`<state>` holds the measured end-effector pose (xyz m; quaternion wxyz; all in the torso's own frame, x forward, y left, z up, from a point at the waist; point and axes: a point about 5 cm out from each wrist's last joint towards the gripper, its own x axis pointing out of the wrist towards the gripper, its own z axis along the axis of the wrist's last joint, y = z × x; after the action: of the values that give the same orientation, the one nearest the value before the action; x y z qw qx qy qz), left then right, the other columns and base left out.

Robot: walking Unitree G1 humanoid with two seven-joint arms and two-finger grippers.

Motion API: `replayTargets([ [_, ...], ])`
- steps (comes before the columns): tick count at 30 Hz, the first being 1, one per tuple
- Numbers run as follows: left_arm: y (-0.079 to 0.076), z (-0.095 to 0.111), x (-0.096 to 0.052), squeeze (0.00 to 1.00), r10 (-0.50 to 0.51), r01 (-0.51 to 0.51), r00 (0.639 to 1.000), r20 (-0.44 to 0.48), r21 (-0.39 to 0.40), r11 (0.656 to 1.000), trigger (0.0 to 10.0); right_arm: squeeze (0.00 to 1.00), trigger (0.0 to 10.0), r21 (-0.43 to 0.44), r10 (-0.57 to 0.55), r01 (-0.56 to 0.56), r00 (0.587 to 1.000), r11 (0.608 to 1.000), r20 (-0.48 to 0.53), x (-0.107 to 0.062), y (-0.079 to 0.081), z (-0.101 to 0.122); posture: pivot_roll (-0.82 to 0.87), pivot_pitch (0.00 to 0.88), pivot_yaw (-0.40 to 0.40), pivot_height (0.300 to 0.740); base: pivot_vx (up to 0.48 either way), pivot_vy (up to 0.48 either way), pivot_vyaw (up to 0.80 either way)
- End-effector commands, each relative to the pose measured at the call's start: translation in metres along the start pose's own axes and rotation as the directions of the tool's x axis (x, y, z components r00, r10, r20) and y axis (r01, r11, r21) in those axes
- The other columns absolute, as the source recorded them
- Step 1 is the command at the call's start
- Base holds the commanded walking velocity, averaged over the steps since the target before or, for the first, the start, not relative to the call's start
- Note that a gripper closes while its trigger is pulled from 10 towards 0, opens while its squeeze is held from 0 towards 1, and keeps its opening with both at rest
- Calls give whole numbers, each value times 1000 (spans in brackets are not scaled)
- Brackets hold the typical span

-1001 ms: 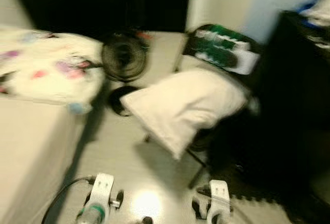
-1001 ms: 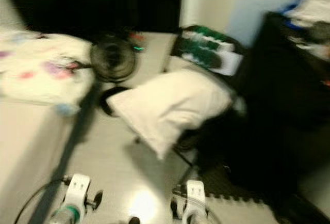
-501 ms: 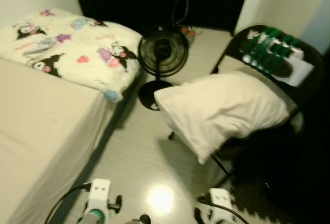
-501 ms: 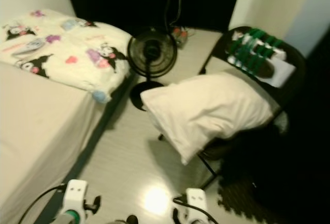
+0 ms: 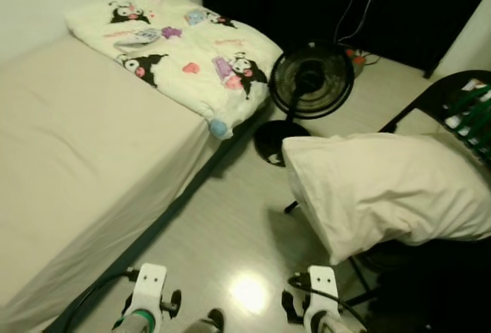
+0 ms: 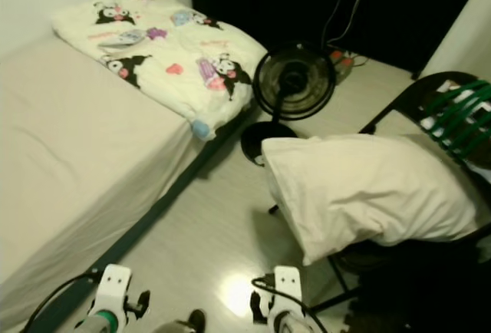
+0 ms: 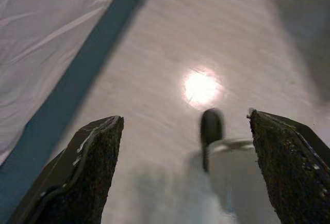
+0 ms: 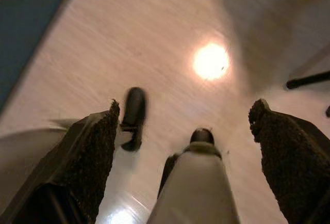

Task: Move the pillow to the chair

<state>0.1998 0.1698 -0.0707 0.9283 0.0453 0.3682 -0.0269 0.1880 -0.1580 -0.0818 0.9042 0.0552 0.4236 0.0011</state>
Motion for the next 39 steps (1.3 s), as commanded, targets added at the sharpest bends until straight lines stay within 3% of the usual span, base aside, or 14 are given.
replayTargets([
  [1,3,-3,-1,0,11,-11,1000,-13,-7,1000,10000,0,10000,10,4,-4,1000,1000,-10,0,2,-2,27,29,81,740,0,0,800],
  [18,2,5,2,0,19,-19,1000,13,-45,999,10000,0,10000,-4,23,-23,1000,1000,-10,1,6,-1,31,20,70,740,0,0,800],
  [39,0,16,4,0,6,-5,998,61,-6,1000,10000,0,10000,-2,4,-4,1000,1000,0,2,5,3,39,32,70,740,0,0,800],
])
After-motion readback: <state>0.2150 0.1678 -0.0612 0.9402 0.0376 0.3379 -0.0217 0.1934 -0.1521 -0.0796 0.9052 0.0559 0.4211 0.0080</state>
